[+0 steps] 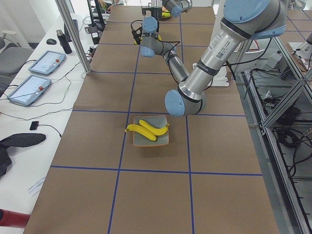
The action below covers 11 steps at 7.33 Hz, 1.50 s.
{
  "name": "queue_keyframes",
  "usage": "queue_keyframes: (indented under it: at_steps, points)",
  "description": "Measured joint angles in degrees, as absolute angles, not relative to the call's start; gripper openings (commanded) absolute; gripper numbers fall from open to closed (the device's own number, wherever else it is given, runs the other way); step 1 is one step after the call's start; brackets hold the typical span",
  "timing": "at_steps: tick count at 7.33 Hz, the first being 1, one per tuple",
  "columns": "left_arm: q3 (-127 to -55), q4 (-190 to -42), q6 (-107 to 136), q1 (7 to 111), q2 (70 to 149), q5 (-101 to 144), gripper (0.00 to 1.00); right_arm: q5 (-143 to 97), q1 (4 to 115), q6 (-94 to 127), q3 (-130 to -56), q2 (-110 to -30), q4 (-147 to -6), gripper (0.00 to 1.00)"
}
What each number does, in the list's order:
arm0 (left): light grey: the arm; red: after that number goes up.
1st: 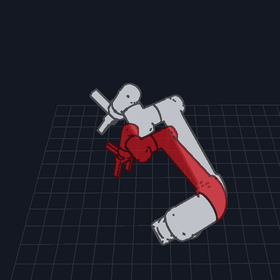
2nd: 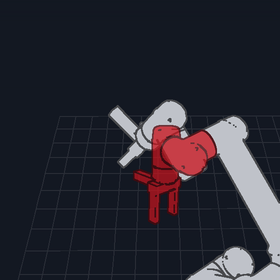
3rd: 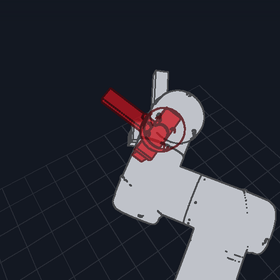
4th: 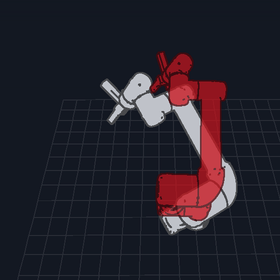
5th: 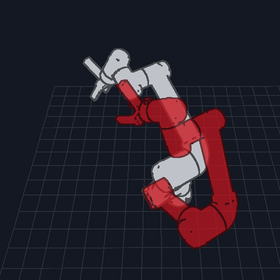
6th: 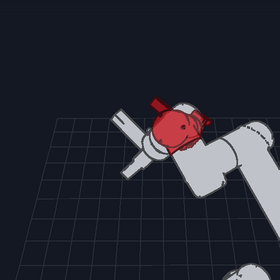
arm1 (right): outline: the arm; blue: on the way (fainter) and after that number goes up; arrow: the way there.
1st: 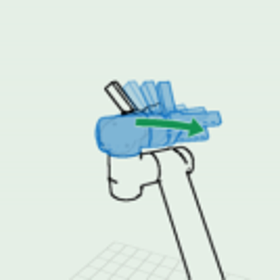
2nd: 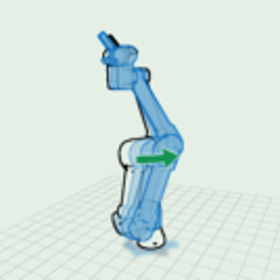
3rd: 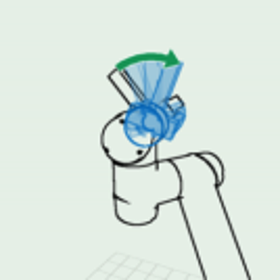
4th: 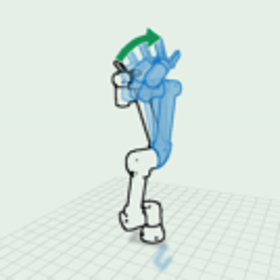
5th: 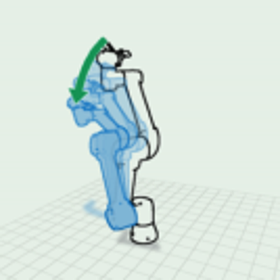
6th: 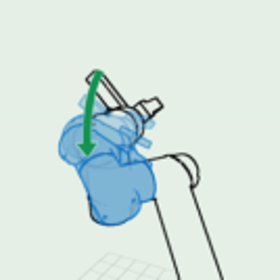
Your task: Transfer all bananas from basket to plate
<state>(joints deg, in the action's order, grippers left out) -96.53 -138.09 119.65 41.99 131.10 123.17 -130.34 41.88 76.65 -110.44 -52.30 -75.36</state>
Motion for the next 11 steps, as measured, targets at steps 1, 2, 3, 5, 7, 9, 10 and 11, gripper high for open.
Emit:
queue_keyframes:
  at_steps: [1, 2, 3, 5, 7, 9, 10, 11]
  points:
    - [-96.29, -138.23, 119.66, 41.66, 131.41, 122.09, 0.86, -130.34, 41.85, 77.14, -110.45, -52.05, -75.29, 0.0]
    - [-96.2, -138.3, 119.64, 41.51, 131.52, 121.58, 0.85, -130.34, 41.88, 77.5, -110.59, -51.95, -75.19, 0.0]
    - [-96.12, -138.31, 119.63, 41.5, 131.53, 121.36, 0.83, -130.32, 41.97, 77.82, -111.01, -51.99, -75.12, 0.0]
    - [-95.76, -138.32, 119.58, 41.53, 131.51, 121.22, 0.8, -130.19, 42.07, 79.04, -112.01, -52.15, -75.07, 0.0]
    - [-95.71, -138.32, 119.74, 41.56, 131.76, 121.18, 0.69, -129.98, 42.05, 79.49, -112.28, -52.25, -75.06, 0.0]
    - [-95.71, -138.16, 120.04, 41.57, 132.17, 121.06, 0.0, -129.93, 42.02, 79.59, -112.4, -52.32, -75.06, 0.0]
    - [-95.71, -138.02, 120.1, 41.57, 132.23, 120.92, 0.0, -129.96, 42.02, 79.68, -112.63, -52.38, -75.06, 0.0]
    - [-95.71, -137.78, 120.11, 41.57, 132.25, 120.83, 0.0, -129.96, 42.02, 79.78, -112.94, -52.46, -75.07, 0.07]
